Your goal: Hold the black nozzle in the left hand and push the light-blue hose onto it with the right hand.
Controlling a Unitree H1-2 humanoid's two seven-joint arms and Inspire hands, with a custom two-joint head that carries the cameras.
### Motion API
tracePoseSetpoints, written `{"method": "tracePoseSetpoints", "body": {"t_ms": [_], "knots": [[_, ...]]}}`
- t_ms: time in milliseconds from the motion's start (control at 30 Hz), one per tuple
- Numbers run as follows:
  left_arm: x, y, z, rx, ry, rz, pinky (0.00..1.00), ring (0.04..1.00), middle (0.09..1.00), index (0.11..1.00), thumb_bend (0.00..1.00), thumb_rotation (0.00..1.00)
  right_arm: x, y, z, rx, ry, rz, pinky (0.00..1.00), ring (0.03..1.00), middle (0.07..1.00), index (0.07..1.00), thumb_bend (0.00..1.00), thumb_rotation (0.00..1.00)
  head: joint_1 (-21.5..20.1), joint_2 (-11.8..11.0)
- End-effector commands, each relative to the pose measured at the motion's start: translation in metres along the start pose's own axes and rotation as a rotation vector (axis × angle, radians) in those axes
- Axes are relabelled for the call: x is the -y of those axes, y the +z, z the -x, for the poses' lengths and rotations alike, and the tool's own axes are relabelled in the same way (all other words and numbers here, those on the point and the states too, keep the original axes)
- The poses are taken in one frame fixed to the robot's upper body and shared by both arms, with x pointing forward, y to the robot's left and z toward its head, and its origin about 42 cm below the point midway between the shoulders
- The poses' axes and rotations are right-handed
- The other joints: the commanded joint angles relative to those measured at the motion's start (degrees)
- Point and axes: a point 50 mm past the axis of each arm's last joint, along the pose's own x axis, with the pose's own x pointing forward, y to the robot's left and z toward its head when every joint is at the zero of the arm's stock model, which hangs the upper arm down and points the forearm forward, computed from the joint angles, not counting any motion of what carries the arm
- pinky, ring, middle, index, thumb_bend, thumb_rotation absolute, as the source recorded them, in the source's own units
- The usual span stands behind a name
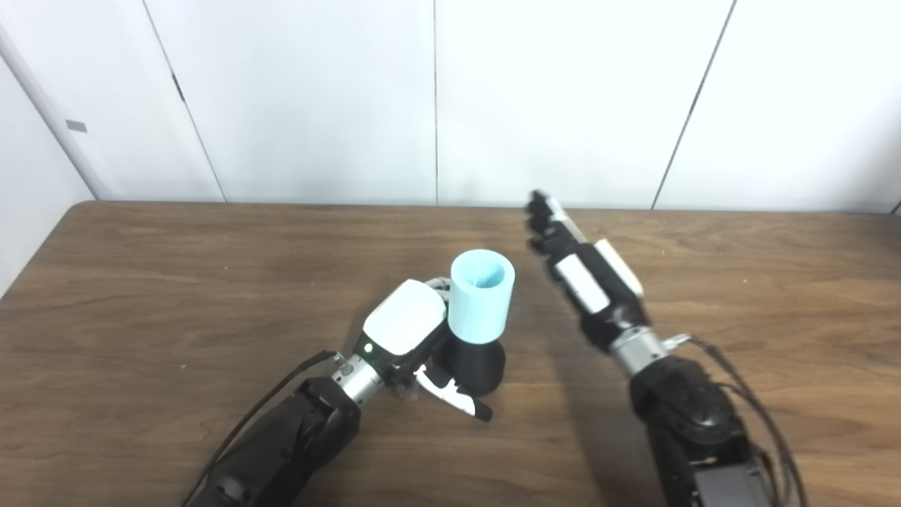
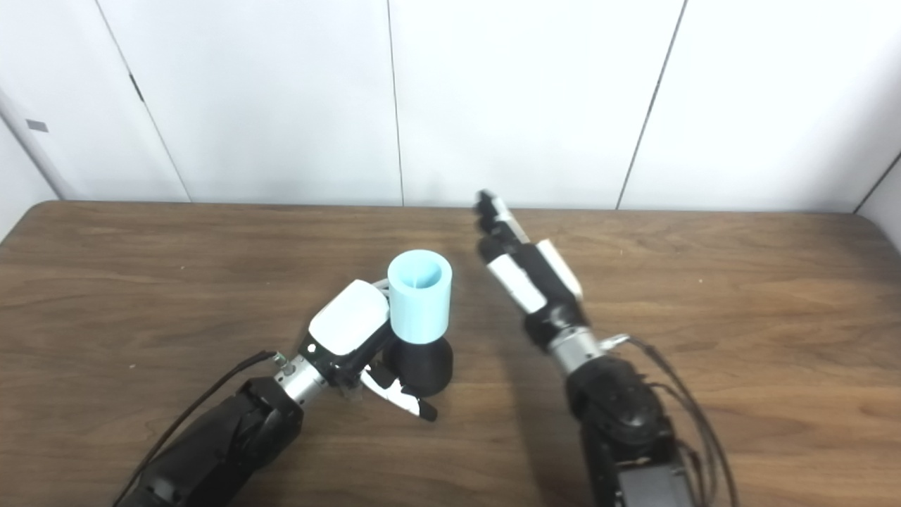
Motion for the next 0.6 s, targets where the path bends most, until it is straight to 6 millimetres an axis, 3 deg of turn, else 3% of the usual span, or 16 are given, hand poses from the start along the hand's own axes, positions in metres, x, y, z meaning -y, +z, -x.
{"method": "tracePoseSetpoints", "body": {"t_ms": [0,200,333,567], "knots": [[0.145,0.097,0.089,-0.067,-0.311,0.328,0.77,0.491,0.46,0.508,0.52,0.0,0.013,0.082,-0.012,0.374,-0.058,0.164,1.0,1.0,1.0,1.0,1.0,0.83,-0.1,0.0],[0.144,0.097,0.089,-0.064,-0.314,0.329,0.77,0.502,0.466,0.503,0.52,0.0,0.007,0.135,0.006,0.51,-0.08,0.362,1.0,1.0,1.0,1.0,1.0,0.88,-0.2,0.0],[0.145,0.096,0.089,-0.062,-0.311,0.326,0.77,0.497,0.467,0.502,0.52,0.0,0.008,0.148,0.015,0.568,-0.026,0.483,1.0,1.0,1.0,1.0,1.0,0.85,-0.5,0.1],[0.146,0.094,0.089,-0.064,-0.315,0.334,0.77,0.5,0.466,0.503,0.52,0.0,0.007,0.163,0.033,0.611,0.025,0.744,0.98,1.0,1.0,1.0,1.0,0.89,-0.7,0.2]]}}
